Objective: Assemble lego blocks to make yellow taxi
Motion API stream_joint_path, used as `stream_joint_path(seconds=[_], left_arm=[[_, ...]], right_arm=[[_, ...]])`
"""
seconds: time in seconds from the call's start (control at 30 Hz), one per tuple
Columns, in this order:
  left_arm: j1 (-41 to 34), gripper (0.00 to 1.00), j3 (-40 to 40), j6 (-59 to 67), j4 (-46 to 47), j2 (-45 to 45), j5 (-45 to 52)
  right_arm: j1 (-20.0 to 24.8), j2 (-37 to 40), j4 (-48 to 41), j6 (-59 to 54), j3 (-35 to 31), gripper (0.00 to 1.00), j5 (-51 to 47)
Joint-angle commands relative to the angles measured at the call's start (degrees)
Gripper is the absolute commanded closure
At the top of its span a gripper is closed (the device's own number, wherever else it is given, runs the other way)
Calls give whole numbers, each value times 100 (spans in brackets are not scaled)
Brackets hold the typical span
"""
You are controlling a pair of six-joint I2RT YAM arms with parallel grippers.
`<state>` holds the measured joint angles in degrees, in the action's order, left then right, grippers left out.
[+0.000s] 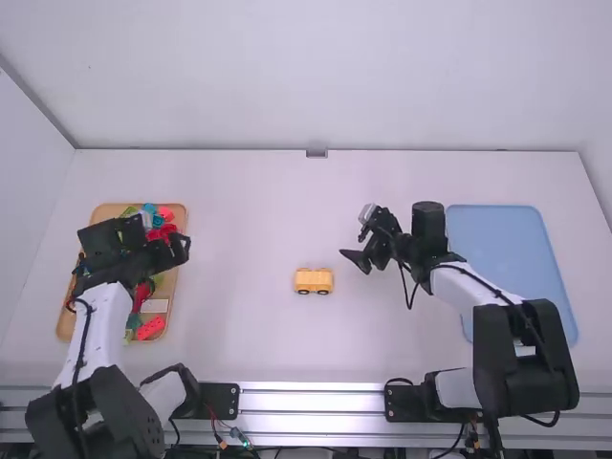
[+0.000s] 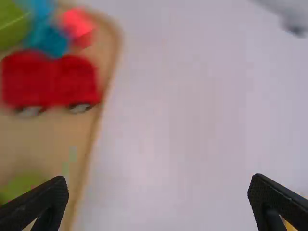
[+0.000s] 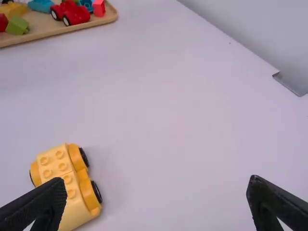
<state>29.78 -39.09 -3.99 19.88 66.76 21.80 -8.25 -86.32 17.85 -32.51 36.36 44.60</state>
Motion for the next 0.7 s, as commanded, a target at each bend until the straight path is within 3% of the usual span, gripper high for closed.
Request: stream_joint_path(seconds=[0.0,0.27,0.43,0.53,0.67], left_arm=[[149,1,-339,-717,313,203,-1145],[177,1,-1530,-734,1491,1578,-2124],[177,10,-2323,-645,1934,2761,-2796],[179,21,-2581,-612,2024,3195,-3104],[177,30,-2787,-153,1969,3628,-2870]], right_arm=[[-7,50,81,273,-37,1,37],[-4,50,118,431,-37,2,28],[-4,50,120,422,-37,1,31],[-4,50,133,417,-37,1,11],[-4,50,168,407,-33,1,-48]])
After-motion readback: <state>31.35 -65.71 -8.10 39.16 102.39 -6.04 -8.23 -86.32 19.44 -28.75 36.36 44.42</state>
